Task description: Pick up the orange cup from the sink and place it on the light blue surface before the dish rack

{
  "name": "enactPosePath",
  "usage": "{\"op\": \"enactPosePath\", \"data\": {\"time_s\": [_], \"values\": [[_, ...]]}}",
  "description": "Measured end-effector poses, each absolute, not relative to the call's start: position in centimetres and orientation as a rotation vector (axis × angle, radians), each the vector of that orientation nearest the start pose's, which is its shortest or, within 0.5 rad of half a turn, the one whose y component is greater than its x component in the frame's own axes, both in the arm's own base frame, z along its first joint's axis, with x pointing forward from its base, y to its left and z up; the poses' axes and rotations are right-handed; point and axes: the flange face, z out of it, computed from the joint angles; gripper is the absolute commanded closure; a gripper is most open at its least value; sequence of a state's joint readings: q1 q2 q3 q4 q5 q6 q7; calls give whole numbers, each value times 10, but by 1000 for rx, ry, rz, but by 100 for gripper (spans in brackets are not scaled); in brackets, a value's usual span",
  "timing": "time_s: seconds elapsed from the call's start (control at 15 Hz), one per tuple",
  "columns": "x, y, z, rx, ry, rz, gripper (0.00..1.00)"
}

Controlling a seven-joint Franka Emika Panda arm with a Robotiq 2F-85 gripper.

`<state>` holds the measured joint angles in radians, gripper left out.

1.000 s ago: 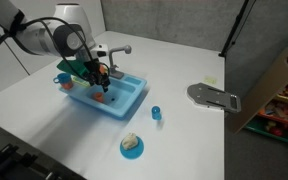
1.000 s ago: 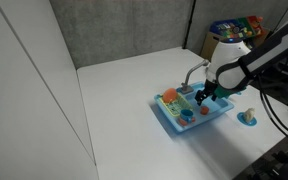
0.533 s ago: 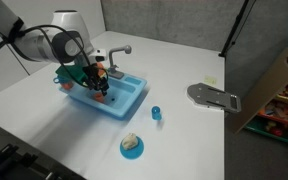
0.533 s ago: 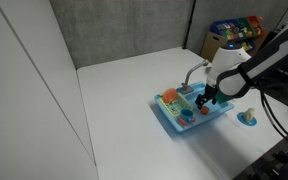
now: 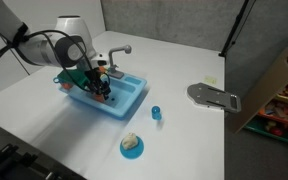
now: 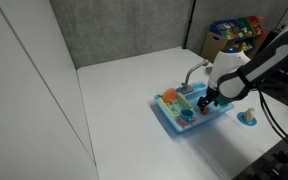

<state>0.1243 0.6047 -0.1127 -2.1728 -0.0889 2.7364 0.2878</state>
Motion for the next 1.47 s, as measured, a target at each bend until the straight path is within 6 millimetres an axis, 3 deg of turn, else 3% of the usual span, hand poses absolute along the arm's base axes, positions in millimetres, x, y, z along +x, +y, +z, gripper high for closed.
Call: {"op": "enactPosePath", "data": {"time_s": [0.13, 0.27, 0.73, 1.07, 1.47], "values": [[544, 7, 104, -3235, 281, 51, 0], [543, 8, 100, -3237, 276, 59, 27], [546, 14, 100, -3251, 259, 48, 82], [556, 17, 116, -3263, 280, -13, 82], [561, 23, 160, -3332, 292, 0, 82]]}}
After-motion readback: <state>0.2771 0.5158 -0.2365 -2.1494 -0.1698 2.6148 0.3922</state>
